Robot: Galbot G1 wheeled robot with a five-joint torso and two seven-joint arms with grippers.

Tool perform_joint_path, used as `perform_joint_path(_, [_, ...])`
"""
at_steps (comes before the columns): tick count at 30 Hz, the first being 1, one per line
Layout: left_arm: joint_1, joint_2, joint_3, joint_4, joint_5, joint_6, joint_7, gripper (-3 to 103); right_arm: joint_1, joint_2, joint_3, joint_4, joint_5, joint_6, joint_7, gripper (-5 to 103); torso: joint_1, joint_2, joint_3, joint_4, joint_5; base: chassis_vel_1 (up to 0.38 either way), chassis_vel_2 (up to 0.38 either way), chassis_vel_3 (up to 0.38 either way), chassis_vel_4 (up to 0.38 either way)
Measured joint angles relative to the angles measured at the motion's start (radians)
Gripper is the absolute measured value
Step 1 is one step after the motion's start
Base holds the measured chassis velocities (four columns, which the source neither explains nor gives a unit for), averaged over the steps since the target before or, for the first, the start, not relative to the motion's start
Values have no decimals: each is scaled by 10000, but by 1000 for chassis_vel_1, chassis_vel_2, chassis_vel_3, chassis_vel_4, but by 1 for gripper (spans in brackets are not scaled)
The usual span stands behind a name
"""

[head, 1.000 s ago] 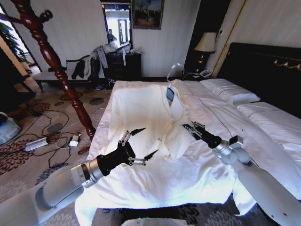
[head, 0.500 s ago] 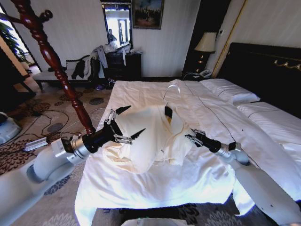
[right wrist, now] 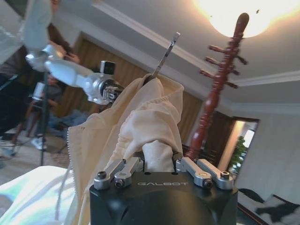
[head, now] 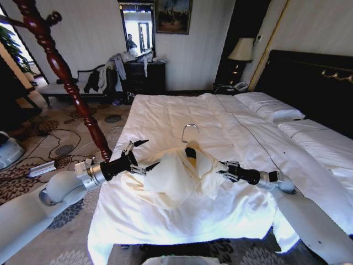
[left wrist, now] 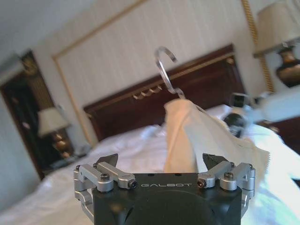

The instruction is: Pick up the clothes from the bed and hang them on the clothes hanger.

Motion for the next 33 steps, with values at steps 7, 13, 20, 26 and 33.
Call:
perform_joint_path(7, [344,1333,156,-606,-614,217,202,90,364,196,-855,534,-676,-11,4,23,0,0,0,1,3,0,0,0,0])
perform_joint_path(13, [450,1643,211,-782,-892,325,240,68,290,230,-893,807,-957,54,90,23,0,0,0,0,2,0,0,0,0])
perform_joint_path(20, [486,1608,463,-636,-886,455,459,42,128,5,-522,1059,-995,96,132,23,0,1,0,-1,0,0,0,0,0])
perform_joint_path(26, [476,1393,606,-485,-668,496,680,20,132,-111,-497,1219,-991,109,250,23,0,0,0,0,0,0,0,0,0])
perform_joint_path(33, [505,1201,743,-391,-430,354,1032,18,199,-239,-543,1308,-913,112,408,23,0,0,0,0,1,0,0,0,0])
